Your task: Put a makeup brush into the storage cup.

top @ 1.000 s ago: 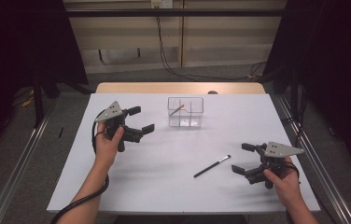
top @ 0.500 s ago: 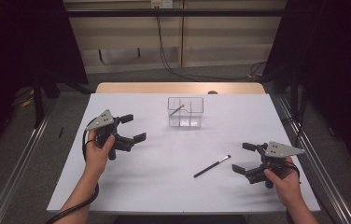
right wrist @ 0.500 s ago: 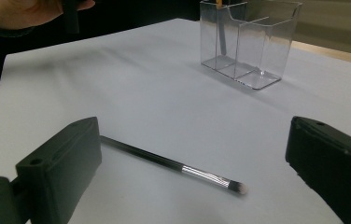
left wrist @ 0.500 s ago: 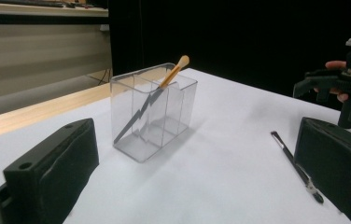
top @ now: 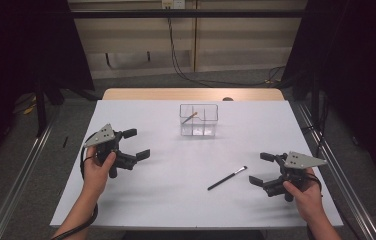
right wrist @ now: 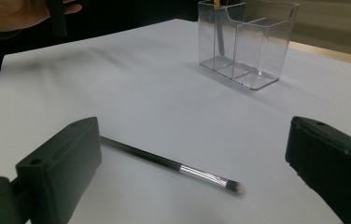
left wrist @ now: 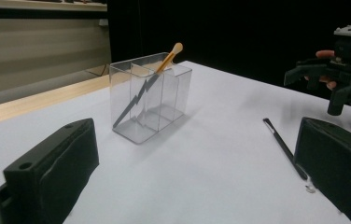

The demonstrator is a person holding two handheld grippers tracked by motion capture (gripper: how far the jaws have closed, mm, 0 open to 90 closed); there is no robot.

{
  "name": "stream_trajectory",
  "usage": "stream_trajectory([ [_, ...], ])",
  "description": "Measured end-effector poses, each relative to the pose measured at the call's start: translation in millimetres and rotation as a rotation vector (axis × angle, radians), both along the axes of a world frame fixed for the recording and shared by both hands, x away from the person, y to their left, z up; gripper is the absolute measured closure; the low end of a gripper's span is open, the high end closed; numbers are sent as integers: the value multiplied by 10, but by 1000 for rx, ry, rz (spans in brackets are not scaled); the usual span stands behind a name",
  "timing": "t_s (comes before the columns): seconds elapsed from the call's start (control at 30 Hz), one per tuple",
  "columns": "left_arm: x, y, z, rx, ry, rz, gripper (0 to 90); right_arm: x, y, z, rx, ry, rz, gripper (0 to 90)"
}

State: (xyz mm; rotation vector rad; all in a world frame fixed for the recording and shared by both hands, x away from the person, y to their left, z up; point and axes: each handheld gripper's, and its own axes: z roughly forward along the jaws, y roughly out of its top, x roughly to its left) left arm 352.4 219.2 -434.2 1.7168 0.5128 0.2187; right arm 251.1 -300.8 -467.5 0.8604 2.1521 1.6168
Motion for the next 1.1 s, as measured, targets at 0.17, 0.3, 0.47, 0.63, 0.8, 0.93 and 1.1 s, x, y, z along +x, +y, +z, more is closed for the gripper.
stream_trajectory([
  [0.17,-37,87,-34,9,8,9,0,0,0,3,0,-4,-1,32],
  [0.3,-85,140,-54,24,9,14,0,1,0,2,0,-4,-1,32],
  [0.47,-144,208,-68,33,12,22,0,3,-5,2,-1,-4,-2,32],
  [0.63,-185,270,-73,41,13,36,0,0,0,4,-4,-7,-3,32],
  [0.8,-239,333,-68,45,13,43,0,-2,-6,2,-3,-7,-3,32],
  [0.93,-285,398,-77,45,18,50,0,-3,-12,5,-2,-10,-6,32],
  [1.1,-332,472,-106,44,27,59,0,-3,-11,4,-9,-9,-8,33],
])
